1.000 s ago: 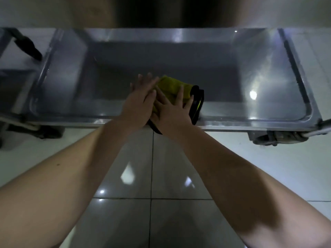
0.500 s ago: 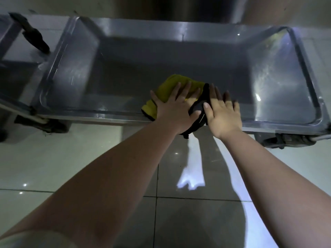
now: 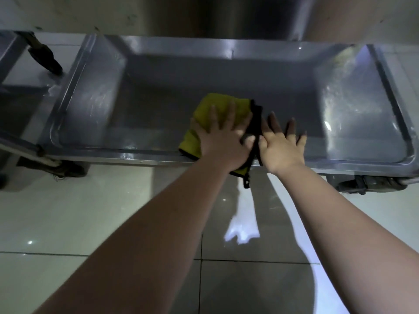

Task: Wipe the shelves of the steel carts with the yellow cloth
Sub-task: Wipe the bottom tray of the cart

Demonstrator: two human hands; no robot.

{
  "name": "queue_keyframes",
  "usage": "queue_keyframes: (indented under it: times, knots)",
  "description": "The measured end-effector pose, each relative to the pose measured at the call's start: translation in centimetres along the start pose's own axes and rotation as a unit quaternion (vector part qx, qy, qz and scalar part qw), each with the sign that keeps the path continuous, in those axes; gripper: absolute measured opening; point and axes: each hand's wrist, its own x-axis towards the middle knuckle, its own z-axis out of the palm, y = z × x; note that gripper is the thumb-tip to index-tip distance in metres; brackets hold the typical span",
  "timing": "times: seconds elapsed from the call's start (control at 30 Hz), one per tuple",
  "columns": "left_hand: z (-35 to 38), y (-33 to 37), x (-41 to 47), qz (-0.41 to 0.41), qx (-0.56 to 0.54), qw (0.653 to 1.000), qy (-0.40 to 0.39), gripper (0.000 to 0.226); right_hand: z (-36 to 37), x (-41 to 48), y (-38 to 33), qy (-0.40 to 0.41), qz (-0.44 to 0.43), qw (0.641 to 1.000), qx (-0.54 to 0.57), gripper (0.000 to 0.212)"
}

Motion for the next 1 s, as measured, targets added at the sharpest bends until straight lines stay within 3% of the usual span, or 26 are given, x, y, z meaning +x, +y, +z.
queue_keyframes:
  times: [0.1,0.2,0.4,0.53,0.67,0.87,1.0]
  knots:
    - [0.4,1.8,0.0,0.04,-0.008,0.999,-0.01,0.053,-0.2,0.5,0.2,0.011,0.002,1.0,0.011,0.057]
    - [-0.5,-2.8,0.8,0.049,0.016,0.999,-0.006,0.057,0.2,0.2,1.2,0.009,-0.022,1.0,-0.004,0.053]
    - [-2.2,-15.4,0.0,-0.141,0.0,0.99,0.018,0.061,0.4,0.3,0.9,0.016,-0.02,1.0,-0.009,0.053]
    - [-1.8,-15.7,0.0,-0.139,0.015,0.99,0.024,0.06,0.4,0.6,-1.4,0.031,0.023,0.999,0.004,0.055]
    - [-1.5,-15.3,0.1,-0.134,0.018,0.99,0.03,0.059,0.2,2.0,-5.3,0.052,-0.074,0.996,0.002,0.057]
    - [-1.8,-17.9,-0.8,-0.08,0.007,0.996,0.044,0.064,1.2,2.8,-5.5,0.05,-0.051,0.997,-0.023,0.059]
    - [-3.0,-25.0,-0.8,-0.181,-0.02,0.983,0.03,0.063,1.5,2.9,-5.5,0.058,-0.054,0.997,-0.021,0.059]
